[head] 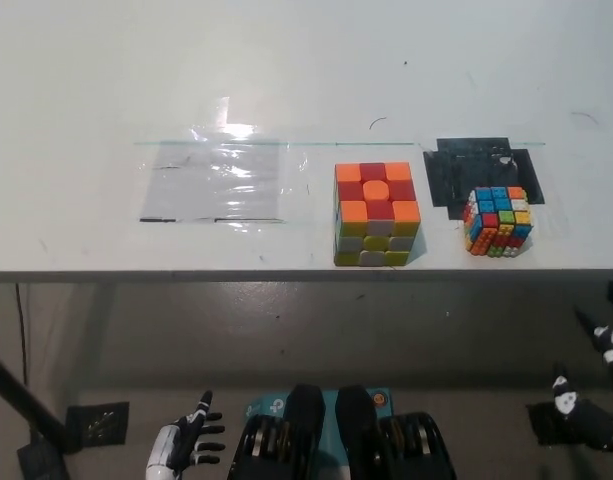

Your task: The robot uses its right hand to pick up the small cube kept on the middle on the desk and place it on the bigger cube kept next to it

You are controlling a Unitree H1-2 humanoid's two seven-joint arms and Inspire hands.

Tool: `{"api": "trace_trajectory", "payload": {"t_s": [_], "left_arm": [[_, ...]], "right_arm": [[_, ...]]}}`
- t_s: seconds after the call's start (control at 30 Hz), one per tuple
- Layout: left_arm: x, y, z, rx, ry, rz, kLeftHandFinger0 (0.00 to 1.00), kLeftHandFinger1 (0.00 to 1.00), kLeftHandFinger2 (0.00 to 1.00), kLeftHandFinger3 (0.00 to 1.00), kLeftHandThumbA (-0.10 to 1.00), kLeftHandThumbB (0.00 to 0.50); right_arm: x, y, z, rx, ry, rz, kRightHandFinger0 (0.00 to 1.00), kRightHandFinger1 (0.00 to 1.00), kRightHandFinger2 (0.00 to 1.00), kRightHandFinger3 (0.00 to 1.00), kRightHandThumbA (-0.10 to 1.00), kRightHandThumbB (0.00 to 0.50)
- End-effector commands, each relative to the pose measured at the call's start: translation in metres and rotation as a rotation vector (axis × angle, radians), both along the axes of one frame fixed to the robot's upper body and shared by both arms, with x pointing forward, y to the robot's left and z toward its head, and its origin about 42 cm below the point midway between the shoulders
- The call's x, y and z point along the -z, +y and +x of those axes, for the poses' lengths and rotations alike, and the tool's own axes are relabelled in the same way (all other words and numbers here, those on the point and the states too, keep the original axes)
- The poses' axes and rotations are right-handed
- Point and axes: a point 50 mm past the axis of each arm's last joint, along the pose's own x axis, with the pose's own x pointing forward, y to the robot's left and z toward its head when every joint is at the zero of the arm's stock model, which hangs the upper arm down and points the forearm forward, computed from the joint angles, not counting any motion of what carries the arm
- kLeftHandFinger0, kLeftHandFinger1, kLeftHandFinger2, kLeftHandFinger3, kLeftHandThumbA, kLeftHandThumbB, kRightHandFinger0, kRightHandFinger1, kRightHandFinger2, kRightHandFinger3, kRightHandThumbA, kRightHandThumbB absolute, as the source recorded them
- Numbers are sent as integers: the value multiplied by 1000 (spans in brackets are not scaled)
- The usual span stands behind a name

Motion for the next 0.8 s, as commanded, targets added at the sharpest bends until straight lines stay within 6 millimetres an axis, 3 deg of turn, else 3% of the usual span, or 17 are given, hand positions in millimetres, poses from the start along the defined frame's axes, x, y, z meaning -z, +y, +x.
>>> {"api": "trace_trajectory", "payload": {"t_s": [0.0, 0.07, 0.13, 0.17, 0.2, 0.27, 0.33, 0.37, 0.4, 0.43, 0.47, 0.5, 0.6, 0.67, 0.77], "left_arm": [[-12, 7, 13, -11, -71, 27, 599, 566, 672, 664, 834, 86], [-11, 9, 11, -8, -67, 38, 681, 642, 746, 759, 843, 87], [-11, 9, 11, -12, -69, 19, 646, 615, 719, 740, 830, 90], [-11, 9, 11, -16, -68, 20, 583, 552, 662, 651, 819, 85], [-11, 9, 11, -25, -69, 8, 571, 540, 650, 645, 800, 87], [-11, 10, 11, -20, -73, 8, 582, 537, 638, 617, 793, 67], [-11, 12, 9, -22, -73, 10, 578, 535, 633, 611, 787, 66], [-11, 12, 10, -9, -70, 24, 576, 539, 636, 626, 820, 75], [-11, 12, 9, -10, -73, 24, 575, 539, 634, 631, 818, 78], [-11, 12, 9, -4, -68, 38, 669, 628, 721, 755, 846, 85], [-11, 12, 9, -6, -68, 37, 645, 616, 718, 754, 842, 91], [-11, 12, 10, -14, -67, 28, 589, 557, 656, 679, 821, 94], [-10, 12, 6, -11, -71, 27, 580, 551, 650, 650, 816, 61], [-9, 12, 5, -7, -60, 43, 668, 618, 693, 694, 846, 68], [-9, 13, 6, -8, -62, 31, 654, 599, 677, 670, 842, 72]], "right_arm": [[-45, 7, -8, -97, -7, 28, 858, 866, 912, 1000, 264, 74], [-60, 15, -11, -133, -23, 32, 773, 796, 874, 1000, 262, 65], [-68, 18, -12, -152, -41, 33, 740, 760, 853, 980, 249, 65], [-80, 23, -12, -178, -61, 28, 737, 737, 822, 955, 218, 66], [-85, 25, -12, -187, -64, 25, 734, 722, 805, 950, 203, 66], [-102, 30, -8, -234, -115, 11, 653, 646, 732, 911, 153, 78], [-103, 31, -8, -240, -117, 9, 628, 631, 720, 901, 143, 77], [-114, 34, -1, -255, -162, -7, 556, 582, 688, 883, 143, 105], [-121, 36, 3, -264, -191, -12, 548, 581, 681, 878, 159, 114], [-127, 36, 7, -268, -219, -34, 546, 582, 670, 876, 196, 126], [-132, 37, 10, -270, -237, -47, 549, 580, 658, 870, 256, 145], [-137, 37, 14, -276, -257, -47, 539, 570, 646, 862, 259, 153], [-145, 38, 23, -297, -295, -65, 525, 559, 642, 874, 236, 157], [-154, 40, 32, -299, -300, -82, 491, 543, 658, 901, 212, 177], [-163, 42, 45, -324, -313, -125, 431, 518, 672, 931, 191, 176]]}}
